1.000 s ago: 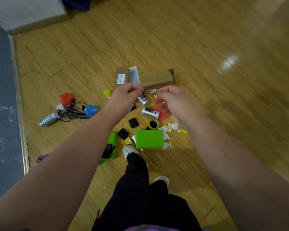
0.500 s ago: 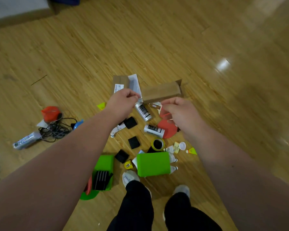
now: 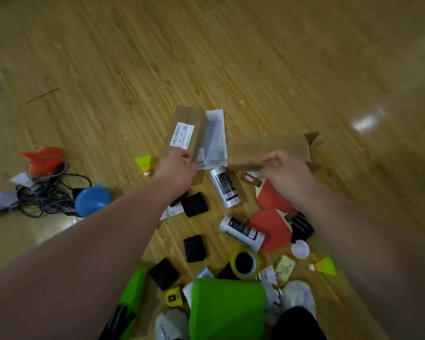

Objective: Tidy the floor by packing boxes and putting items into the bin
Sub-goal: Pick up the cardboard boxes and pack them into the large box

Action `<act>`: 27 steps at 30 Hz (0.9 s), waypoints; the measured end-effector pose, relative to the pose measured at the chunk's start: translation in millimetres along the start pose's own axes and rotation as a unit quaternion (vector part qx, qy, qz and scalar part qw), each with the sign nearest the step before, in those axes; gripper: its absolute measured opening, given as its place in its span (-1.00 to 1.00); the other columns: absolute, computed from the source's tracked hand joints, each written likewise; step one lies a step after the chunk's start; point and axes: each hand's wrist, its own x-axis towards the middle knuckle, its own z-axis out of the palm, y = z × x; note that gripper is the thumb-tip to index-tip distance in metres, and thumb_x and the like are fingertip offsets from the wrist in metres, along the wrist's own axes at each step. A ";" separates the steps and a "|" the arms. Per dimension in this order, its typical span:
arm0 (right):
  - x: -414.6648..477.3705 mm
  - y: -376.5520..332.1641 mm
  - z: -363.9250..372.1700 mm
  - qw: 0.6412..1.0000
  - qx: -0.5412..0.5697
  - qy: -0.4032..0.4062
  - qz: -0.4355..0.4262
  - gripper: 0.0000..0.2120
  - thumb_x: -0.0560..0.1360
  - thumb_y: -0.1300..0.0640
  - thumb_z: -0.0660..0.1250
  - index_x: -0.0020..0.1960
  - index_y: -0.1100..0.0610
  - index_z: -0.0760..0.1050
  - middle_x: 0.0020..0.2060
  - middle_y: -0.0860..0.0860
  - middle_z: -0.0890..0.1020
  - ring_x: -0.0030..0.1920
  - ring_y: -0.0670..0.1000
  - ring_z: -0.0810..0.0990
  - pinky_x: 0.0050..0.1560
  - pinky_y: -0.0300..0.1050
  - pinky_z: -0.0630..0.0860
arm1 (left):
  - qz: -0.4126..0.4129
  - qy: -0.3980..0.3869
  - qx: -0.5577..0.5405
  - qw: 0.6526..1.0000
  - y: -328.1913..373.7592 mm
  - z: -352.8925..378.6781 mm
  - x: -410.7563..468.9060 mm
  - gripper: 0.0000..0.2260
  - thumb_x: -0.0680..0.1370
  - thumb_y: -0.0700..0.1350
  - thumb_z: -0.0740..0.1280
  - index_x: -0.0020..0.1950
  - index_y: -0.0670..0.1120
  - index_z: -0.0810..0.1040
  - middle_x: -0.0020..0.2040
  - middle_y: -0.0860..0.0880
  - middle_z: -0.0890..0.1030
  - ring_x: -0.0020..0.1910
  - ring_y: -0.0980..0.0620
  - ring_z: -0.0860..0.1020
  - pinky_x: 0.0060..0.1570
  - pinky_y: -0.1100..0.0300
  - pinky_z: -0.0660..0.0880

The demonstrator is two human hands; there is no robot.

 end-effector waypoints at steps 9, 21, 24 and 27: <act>156.9 77.8 45.2 0.932 -0.321 -0.054 -0.159 -0.23 0.43 0.21 0.40 0.54 0.03 0.12 0.32 0.13 0.38 0.26 0.21 0.38 0.20 0.10 0.43 | -0.075 0.053 0.144 0.985 -62.7 100.4 136.8 -0.19 0.44 0.19 0.44 0.56 0.12 0.06 0.45 -0.24 0.27 0.42 -0.28 0.26 0.35 -0.17 0.26; 265.5 101.0 70.5 0.824 -0.547 -0.054 -0.140 0.28 0.27 -0.06 0.55 0.49 -0.19 -0.46 0.56 0.19 -0.11 0.54 0.28 -0.23 0.40 0.46 -0.29 | -0.130 0.043 0.195 0.971 -122.6 101.9 232.7 0.35 0.07 0.32 0.60 0.46 0.33 -0.41 0.57 -0.24 -0.10 0.52 -0.33 -0.05 0.40 -0.35 0.10; 261.1 107.9 69.3 0.814 -0.546 -0.031 -0.197 0.17 0.23 -0.24 0.48 0.52 -0.18 -0.28 0.44 0.22 0.15 0.47 0.30 0.08 0.40 0.50 -0.23 | -0.110 0.071 0.227 0.965 -129.9 107.5 225.3 0.21 0.14 0.33 0.55 0.48 0.36 -0.29 0.50 -0.28 0.04 0.46 -0.34 0.10 0.34 -0.35 0.20; 234.8 102.2 69.1 0.808 -0.541 0.013 -0.234 0.16 0.21 -0.26 0.46 0.53 -0.18 -0.25 0.38 0.23 0.20 0.42 0.29 0.15 0.40 0.51 -0.18 | -0.106 0.124 0.225 0.961 -120.3 110.1 200.8 0.06 0.19 0.35 0.48 0.48 0.38 -0.15 0.46 -0.27 0.12 0.42 -0.29 0.17 0.31 -0.35 0.21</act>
